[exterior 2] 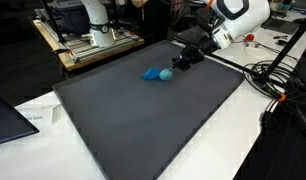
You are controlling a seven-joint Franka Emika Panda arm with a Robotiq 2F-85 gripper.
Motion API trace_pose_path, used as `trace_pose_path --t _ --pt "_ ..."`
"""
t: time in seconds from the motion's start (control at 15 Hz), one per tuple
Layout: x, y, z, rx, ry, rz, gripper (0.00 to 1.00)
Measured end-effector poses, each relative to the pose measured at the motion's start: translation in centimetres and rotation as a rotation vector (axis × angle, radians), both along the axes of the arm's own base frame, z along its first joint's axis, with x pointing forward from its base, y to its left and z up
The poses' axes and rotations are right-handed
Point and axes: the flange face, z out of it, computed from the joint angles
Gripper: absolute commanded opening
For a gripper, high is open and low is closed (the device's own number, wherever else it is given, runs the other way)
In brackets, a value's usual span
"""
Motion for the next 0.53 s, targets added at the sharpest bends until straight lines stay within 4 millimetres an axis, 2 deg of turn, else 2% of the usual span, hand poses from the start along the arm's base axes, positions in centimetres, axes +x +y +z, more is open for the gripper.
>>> trace_pose_path --t 0.27,0.53 --pt "-0.32 0.13 -1.22 -0.040 0.015 0.001 0.22" --pt "-0.20 0.12 -0.67 -0.029 0.018 0.009 0.22"
